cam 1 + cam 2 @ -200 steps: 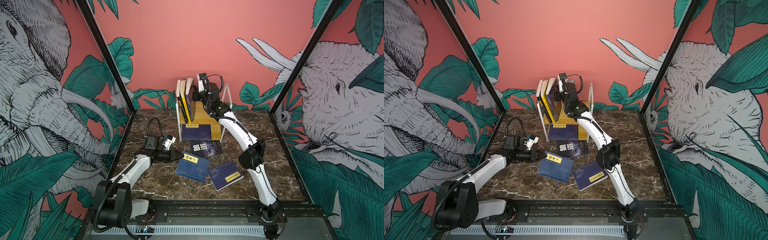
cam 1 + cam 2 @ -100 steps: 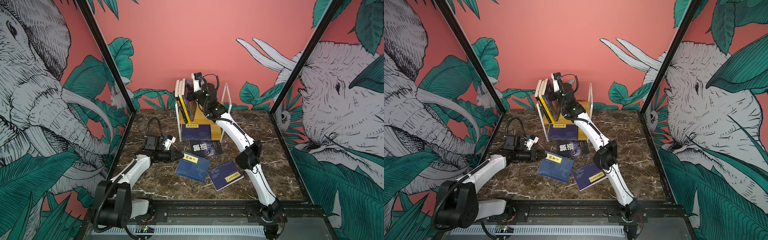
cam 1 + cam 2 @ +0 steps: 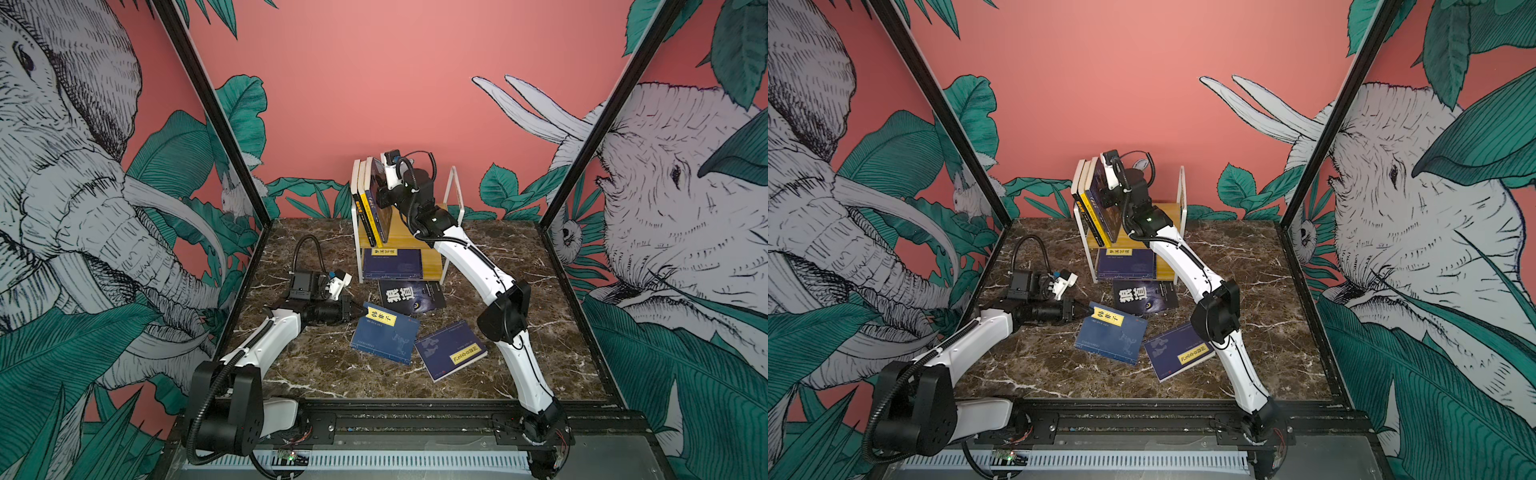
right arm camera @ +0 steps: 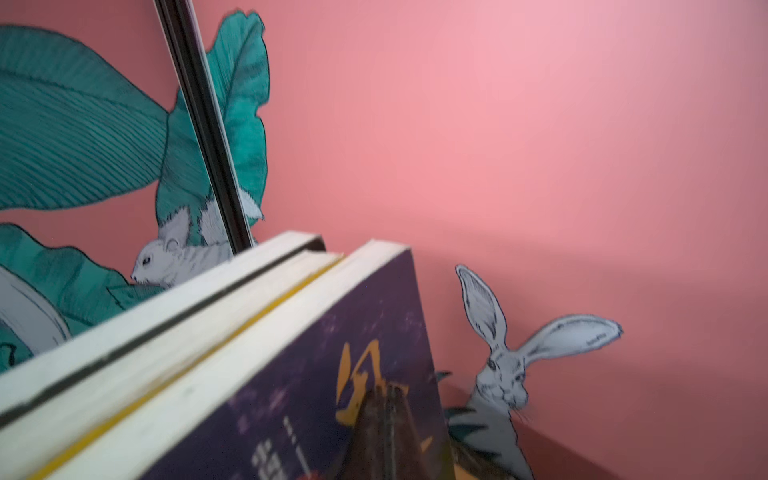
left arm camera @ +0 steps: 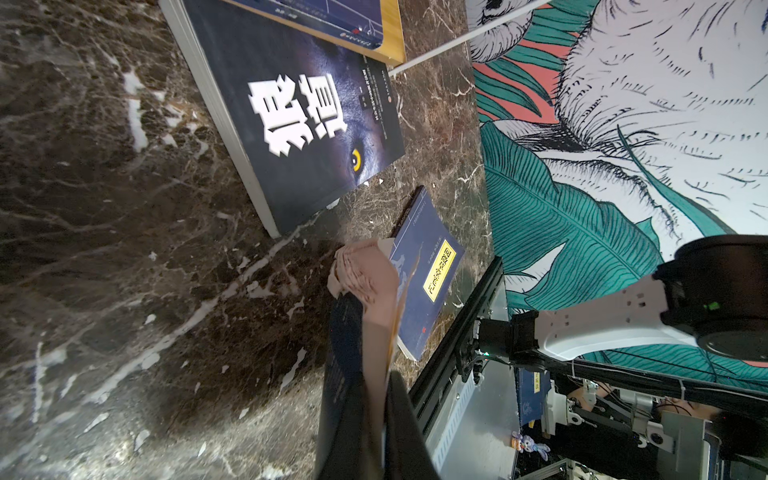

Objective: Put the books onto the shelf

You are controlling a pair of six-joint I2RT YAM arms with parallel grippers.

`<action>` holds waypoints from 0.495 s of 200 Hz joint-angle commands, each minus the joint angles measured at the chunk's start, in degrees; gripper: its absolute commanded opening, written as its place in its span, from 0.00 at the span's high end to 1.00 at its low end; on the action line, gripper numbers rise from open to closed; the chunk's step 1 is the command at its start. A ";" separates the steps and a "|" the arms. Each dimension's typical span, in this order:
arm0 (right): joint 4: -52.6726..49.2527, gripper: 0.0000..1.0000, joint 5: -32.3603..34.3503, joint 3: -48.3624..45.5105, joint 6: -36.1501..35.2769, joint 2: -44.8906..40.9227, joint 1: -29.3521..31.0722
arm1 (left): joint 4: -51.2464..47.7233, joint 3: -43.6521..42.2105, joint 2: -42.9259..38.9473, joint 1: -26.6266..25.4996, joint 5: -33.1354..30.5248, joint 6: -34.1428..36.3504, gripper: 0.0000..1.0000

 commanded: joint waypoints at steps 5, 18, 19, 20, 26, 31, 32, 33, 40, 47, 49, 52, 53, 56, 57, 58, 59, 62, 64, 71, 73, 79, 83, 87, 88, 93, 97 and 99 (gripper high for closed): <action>4.10 1.00 5.02 -9.83 -6.10 -10.58 1.74 | 0.71 -0.40 -1.33 0.47 1.17 -0.57 1.00; 4.30 1.00 6.11 -13.03 -7.60 -13.46 1.64 | 1.01 -0.27 -1.12 0.53 1.43 -1.17 1.00; 4.28 1.00 6.18 -13.29 -7.77 -13.61 1.65 | 1.00 -0.25 -1.05 0.51 1.43 -1.19 1.00; 4.28 1.00 6.35 -13.56 -7.89 -13.77 1.66 | 1.04 -0.24 -1.06 0.50 1.48 -1.24 1.00; 4.19 1.00 6.89 -14.53 -8.51 -14.65 1.65 | 1.40 -0.22 -0.84 0.53 1.52 -1.38 1.00; 4.25 1.00 7.36 -15.38 -8.91 -15.31 1.66 | 1.57 -0.23 -0.67 0.49 1.56 -1.62 1.00; 4.26 1.00 7.38 -15.48 -8.99 -15.45 1.62 | 1.59 -0.19 -0.65 0.53 1.54 -1.63 1.00; 4.26 1.00 7.43 -15.62 -9.03 -15.62 1.60 | 1.55 -0.17 -0.60 0.51 1.53 -1.63 1.00; 4.57 1.00 7.83 -16.85 -9.18 -16.35 1.58 | 1.51 -0.06 -0.30 0.49 1.43 -1.64 1.00; 4.81 1.00 7.86 -17.77 -9.07 -17.01 1.49 | 1.32 0.23 0.03 0.49 1.30 -1.64 1.00; 4.91 1.00 7.87 -17.86 -8.99 -17.15 1.49 | 1.27 0.41 0.06 0.49 1.27 -1.62 1.00; 4.89 1.00 7.84 -18.09 -8.91 -17.22 1.45 | 1.16 0.53 0.07 0.59 1.26 -1.64 1.00; 4.89 1.00 7.80 -18.09 -8.86 -17.28 1.43 | 1.07 0.54 0.11 0.58 1.26 -1.64 1.00; 4.88 1.00 7.82 -18.20 -8.82 -17.34 1.42 | 0.98 0.59 0.24 0.62 1.26 -1.64 1.00; 4.88 1.00 7.74 -18.21 -8.81 -17.35 1.45 | 0.98 0.57 0.24 0.60 1.26 -1.68 1.00; 4.80 1.00 7.70 -18.21 -8.81 -17.35 1.43 | 0.94 0.61 0.24 0.59 1.30 -1.75 1.00; 4.80 1.00 7.68 -18.21 -8.81 -17.40 1.37 | 0.92 0.67 0.29 0.58 1.24 -1.78 1.00; 4.80 1.00 7.67 -18.17 -8.74 -17.36 1.43 | 0.95 0.73 0.33 0.58 1.33 -1.81 1.00; 4.71 1.00 7.67 -18.14 -8.79 -17.36 1.41 | 1.09 0.67 0.42 0.58 1.36 -1.88 1.00; 4.58 1.00 7.60 -17.83 -8.81 -17.23 1.40 | 1.42 0.68 0.42 0.59 1.46 -2.07 1.00; 4.48 1.00 7.58 -17.75 -8.81 -17.15 1.38 | 1.49 0.66 0.49 0.58 1.44 -2.03 1.00; 4.28 1.00 7.95 -17.44 -8.73 -17.13 1.39 | 1.76 0.56 0.53 0.56 1.47 -2.10 1.00; 4.30 1.00 8.23 -17.34 -8.60 -17.10 1.46 | 1.76 0.56 0.55 0.57 1.48 -2.06 1.00; 4.20 1.00 8.51 -17.42 -8.47 -17.22 1.41 | 1.59 0.56 0.51 0.58 1.39 -2.05 1.00; 4.19 1.00 8.57 -17.42 -8.42 -17.25 1.45 | 1.55 0.56 0.51 0.62 1.41 -2.02 1.00; 4.14 1.00 8.87 -17.63 -8.14 -17.56 1.45 | 1.44 0.74 0.42 0.53 1.28 -2.07 1.00; 4.17 1.00 9.23 -17.87 -8.04 -17.78 1.38 | 1.28 0.77 0.29 0.66 1.26 -2.12 1.00; 4.18 1.00 9.24 -18.06 -7.98 -17.95 1.46 | 1.39 0.88 0.28 0.66 1.32 -2.29 1.00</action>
